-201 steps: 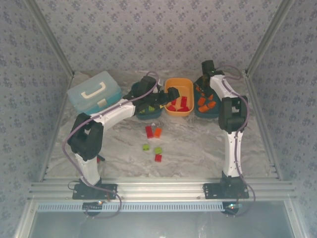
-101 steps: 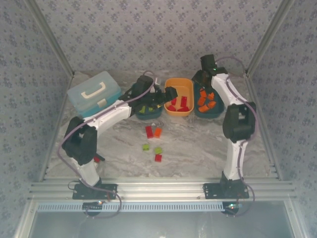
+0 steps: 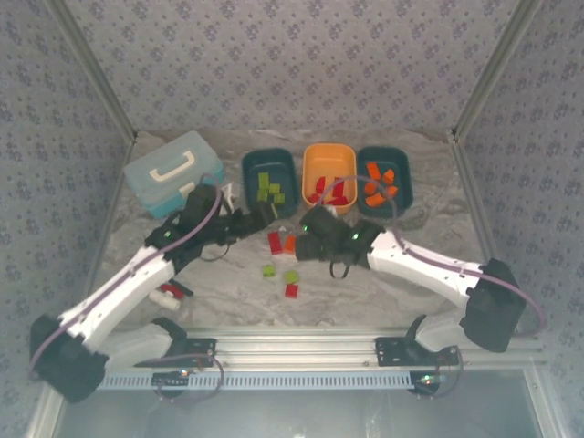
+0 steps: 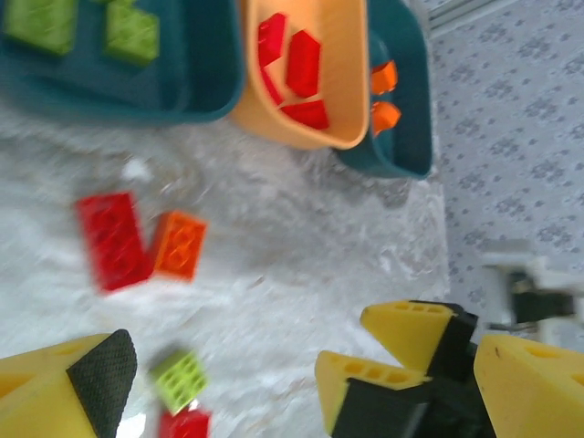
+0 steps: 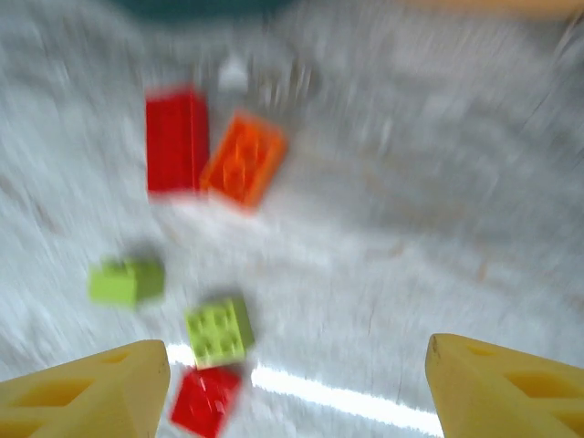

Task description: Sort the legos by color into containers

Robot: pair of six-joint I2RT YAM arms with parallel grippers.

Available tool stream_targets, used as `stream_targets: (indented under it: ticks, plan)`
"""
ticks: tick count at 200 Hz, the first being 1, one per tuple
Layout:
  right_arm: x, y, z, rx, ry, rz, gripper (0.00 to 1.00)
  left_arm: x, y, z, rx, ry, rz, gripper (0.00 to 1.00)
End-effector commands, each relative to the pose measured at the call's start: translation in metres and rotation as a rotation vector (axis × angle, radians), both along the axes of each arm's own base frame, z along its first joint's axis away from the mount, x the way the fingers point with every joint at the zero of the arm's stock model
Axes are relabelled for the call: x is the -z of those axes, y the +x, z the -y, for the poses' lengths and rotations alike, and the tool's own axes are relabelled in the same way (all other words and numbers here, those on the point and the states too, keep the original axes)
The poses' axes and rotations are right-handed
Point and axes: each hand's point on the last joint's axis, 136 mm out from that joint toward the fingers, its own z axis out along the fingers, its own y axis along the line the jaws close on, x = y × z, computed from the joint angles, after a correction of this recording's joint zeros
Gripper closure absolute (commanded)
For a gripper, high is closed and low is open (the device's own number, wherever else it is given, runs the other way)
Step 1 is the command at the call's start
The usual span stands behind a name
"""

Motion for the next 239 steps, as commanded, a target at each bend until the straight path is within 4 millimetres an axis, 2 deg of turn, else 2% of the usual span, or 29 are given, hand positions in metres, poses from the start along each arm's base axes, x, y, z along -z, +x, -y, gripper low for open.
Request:
stream_targets:
  ticks: [1,39,46,68,113,142,190,222,239]
  plan:
    - [0.010,-0.018,-0.017,-0.031,0.015,0.000,0.28,0.021,-0.029,-0.041,-0.097,0.065,-0.049,0.02]
    - [0.041,-0.044,-0.036,-0.033,-0.037,-0.098,0.34,0.042,-0.065,-0.070,-0.160,0.035,-0.082,0.02]
    - [0.048,-0.051,-0.034,-0.030,-0.074,-0.119,0.34,0.043,-0.069,-0.074,-0.166,0.034,-0.082,0.02]
    - [0.064,-0.061,-0.047,-0.035,-0.091,-0.148,0.28,0.044,-0.075,-0.076,-0.162,0.026,-0.075,0.02]
    - [0.082,-0.060,-0.065,-0.009,-0.094,-0.184,0.24,0.041,-0.076,-0.076,-0.155,0.017,-0.061,0.03]
    - [0.092,-0.056,-0.064,0.018,-0.107,-0.201,0.30,0.040,-0.076,-0.076,-0.157,0.013,-0.063,0.03]
    - [0.096,-0.051,-0.059,0.040,-0.119,-0.205,0.51,0.038,-0.075,-0.075,-0.155,0.004,-0.057,0.03]
    - [0.102,-0.052,-0.056,0.046,-0.123,-0.218,0.54,0.039,-0.075,-0.074,-0.156,-0.002,-0.062,0.03]
    - [0.103,-0.051,-0.054,0.056,-0.123,-0.219,0.58,0.038,-0.075,-0.073,-0.154,-0.004,-0.060,0.03]
